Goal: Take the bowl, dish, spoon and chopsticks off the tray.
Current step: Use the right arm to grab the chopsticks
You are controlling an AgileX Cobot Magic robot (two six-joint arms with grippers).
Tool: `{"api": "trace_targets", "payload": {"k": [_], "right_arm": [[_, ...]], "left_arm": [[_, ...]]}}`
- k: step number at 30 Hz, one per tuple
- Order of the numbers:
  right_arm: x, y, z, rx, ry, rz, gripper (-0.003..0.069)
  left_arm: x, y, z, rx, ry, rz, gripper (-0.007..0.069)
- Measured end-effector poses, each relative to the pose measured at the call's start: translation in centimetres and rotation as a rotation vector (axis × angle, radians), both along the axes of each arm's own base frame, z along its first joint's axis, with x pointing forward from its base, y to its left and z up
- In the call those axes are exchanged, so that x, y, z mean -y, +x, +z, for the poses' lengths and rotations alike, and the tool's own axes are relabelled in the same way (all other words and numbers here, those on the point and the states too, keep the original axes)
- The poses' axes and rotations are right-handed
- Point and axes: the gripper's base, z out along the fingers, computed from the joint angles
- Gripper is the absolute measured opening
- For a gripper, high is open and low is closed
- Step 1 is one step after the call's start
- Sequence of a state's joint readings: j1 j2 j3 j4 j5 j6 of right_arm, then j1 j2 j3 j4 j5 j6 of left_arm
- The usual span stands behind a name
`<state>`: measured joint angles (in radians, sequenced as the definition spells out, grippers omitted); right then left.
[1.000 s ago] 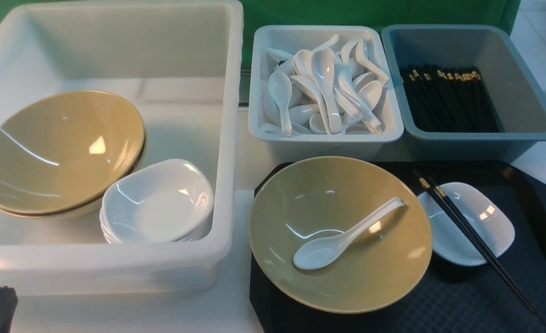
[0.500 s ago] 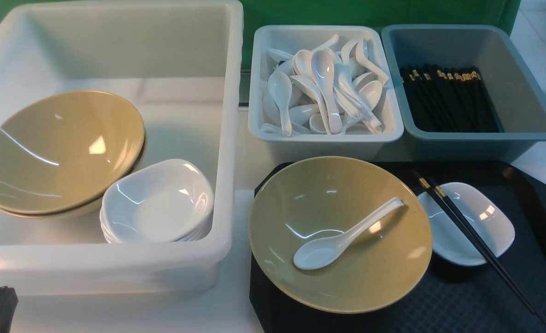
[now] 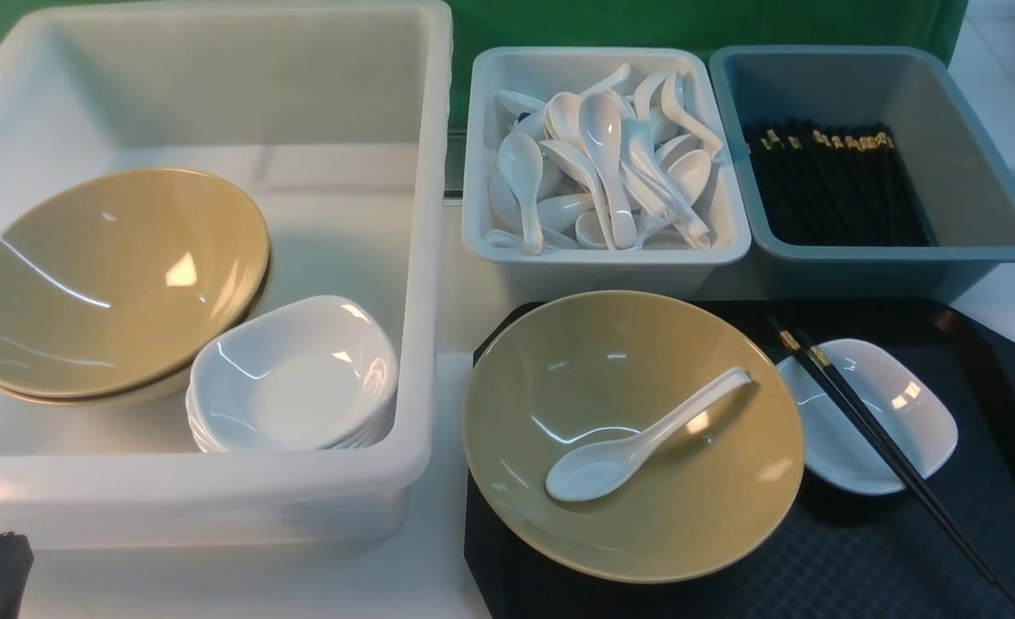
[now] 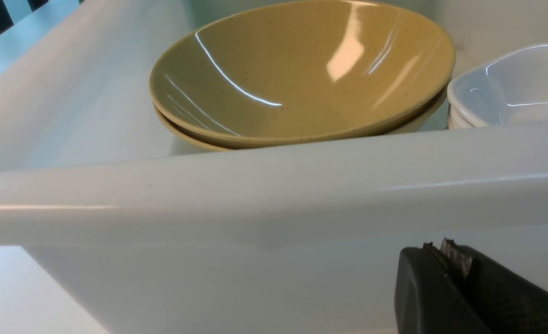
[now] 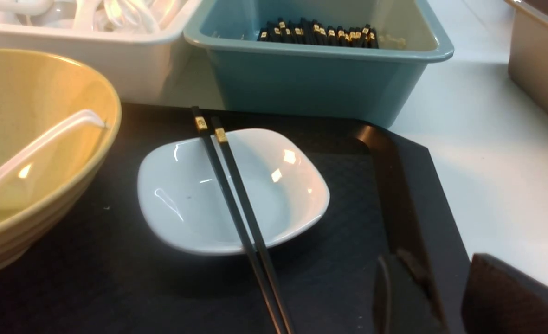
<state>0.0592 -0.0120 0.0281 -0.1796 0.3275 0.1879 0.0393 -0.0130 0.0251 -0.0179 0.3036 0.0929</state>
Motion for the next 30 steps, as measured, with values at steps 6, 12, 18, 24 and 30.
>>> {"api": "trace_targets", "payload": {"k": [6, 12, 18, 24, 30], "right_arm": [[0.0, 0.0, 0.0, 0.0, 0.0, 0.0, 0.0238], [-0.01, 0.01, 0.04, 0.004, 0.0, 0.001, 0.0238], [-0.01, 0.01, 0.04, 0.004, 0.0, 0.001, 0.0238], [-0.01, 0.01, 0.04, 0.004, 0.002, 0.0, 0.0238], [-0.13, 0.02, 0.1, 0.01, 0.133, -0.018, 0.0238]], "left_arm": [[0.0, 0.0, 0.0, 0.0, 0.0, 0.0, -0.0011], [0.0, 0.0, 0.0, 0.0, 0.0, 0.0, -0.0011], [0.0, 0.0, 0.0, 0.0, 0.0, 0.0, -0.0011], [0.0, 0.0, 0.0, 0.0, 0.0, 0.0, -0.0011], [0.37, 0.13, 0.67, 0.078, -0.288, 0.014, -0.0011]]}}
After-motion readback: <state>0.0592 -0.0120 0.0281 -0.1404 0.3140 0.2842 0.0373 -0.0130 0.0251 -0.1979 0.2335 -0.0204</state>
